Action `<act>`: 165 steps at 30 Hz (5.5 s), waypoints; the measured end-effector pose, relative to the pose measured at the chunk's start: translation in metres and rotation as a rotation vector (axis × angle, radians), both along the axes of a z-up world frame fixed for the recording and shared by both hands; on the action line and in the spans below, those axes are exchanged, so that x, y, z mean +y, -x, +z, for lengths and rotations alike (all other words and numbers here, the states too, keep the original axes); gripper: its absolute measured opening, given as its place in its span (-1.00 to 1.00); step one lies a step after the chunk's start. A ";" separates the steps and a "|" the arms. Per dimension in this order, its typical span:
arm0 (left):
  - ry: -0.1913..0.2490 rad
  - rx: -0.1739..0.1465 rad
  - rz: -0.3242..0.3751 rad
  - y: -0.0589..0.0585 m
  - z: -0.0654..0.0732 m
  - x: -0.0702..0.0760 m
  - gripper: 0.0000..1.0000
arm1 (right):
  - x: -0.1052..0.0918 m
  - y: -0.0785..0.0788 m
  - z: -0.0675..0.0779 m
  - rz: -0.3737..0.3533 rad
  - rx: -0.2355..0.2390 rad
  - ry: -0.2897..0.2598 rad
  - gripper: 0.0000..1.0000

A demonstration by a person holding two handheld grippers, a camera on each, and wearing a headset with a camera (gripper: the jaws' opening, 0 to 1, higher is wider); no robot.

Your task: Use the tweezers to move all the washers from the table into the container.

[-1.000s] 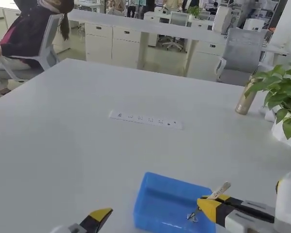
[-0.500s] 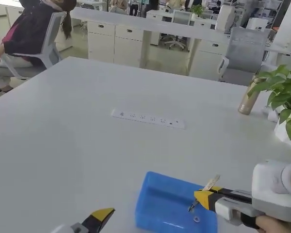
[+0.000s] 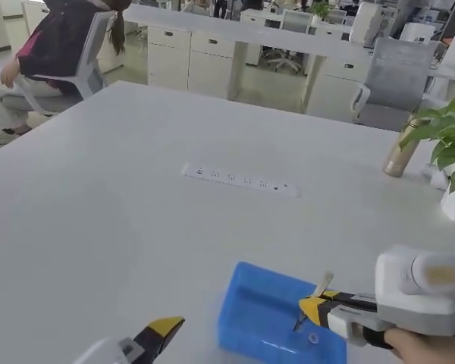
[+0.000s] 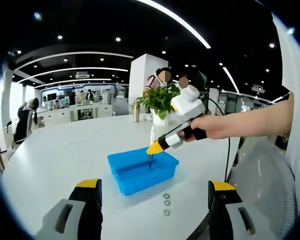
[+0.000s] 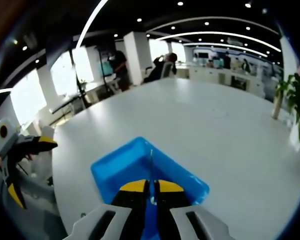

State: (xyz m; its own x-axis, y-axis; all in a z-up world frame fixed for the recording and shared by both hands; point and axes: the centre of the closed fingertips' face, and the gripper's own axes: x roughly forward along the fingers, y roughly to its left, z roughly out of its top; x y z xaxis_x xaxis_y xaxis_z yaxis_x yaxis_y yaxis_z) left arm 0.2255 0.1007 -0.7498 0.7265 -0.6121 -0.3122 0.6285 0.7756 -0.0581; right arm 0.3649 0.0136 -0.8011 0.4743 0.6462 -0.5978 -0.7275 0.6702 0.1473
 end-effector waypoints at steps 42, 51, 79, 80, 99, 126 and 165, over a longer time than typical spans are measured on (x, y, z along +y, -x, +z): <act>0.020 0.010 0.004 0.001 0.000 -0.001 0.76 | 0.001 0.003 -0.007 0.012 0.013 0.015 -0.94; 0.017 0.011 0.006 0.001 0.000 -0.001 0.75 | 0.003 0.008 0.009 0.008 -0.014 -0.012 -0.94; 0.000 0.025 -0.018 0.004 -0.004 -0.003 0.73 | 0.026 0.072 0.052 0.106 0.000 -0.179 -0.94; -0.003 0.026 -0.018 0.004 -0.005 -0.003 0.74 | 0.027 0.075 0.049 0.108 0.010 -0.180 -0.94; -0.001 0.031 -0.012 0.004 -0.005 -0.002 0.73 | 0.028 0.099 -0.009 0.142 0.134 -0.096 -0.94; -0.010 0.040 -0.018 0.004 -0.008 -0.003 0.70 | 0.034 0.118 -0.015 0.381 -0.038 0.076 -0.94; -0.007 0.046 -0.021 0.004 -0.008 -0.003 0.69 | 0.036 0.111 0.029 0.318 -0.126 0.058 -0.94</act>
